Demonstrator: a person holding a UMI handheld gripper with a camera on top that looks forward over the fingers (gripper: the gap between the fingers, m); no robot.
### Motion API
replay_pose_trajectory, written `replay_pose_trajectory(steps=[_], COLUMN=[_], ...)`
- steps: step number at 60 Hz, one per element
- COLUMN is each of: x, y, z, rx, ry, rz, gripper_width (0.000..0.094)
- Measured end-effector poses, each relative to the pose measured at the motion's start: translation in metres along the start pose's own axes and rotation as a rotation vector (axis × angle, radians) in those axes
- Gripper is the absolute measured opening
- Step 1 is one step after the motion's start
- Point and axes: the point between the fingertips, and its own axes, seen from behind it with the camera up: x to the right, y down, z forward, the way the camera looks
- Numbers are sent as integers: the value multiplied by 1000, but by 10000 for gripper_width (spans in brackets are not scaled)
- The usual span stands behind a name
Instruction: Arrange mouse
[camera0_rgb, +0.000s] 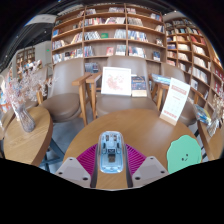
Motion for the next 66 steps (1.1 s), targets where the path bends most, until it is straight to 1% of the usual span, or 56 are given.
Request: replay_pose_trajectory(steps=[9,13,17,24,33,42,48,51,60,61,65,66], x=[89,139,188,261,308,322,325,326,323,323,327,328], y=[-48,-54,-51,-18,30,72,87,90,91,91,91,89], z=[-48,-58,-63,-54,-24,5,12,11,14,13,6,3], rx=[92,113,110,71,8,-54,-71,-66,-50,-50,-47,-42], ry=[52,94,136,192,214,196,201,202,174,173,183,187], rz=[-4,-10,-2,21,62,94,97,100,124,126,139,142], gripper_width=[406,406,408,406,406,406,406,424,500,535,767,809])
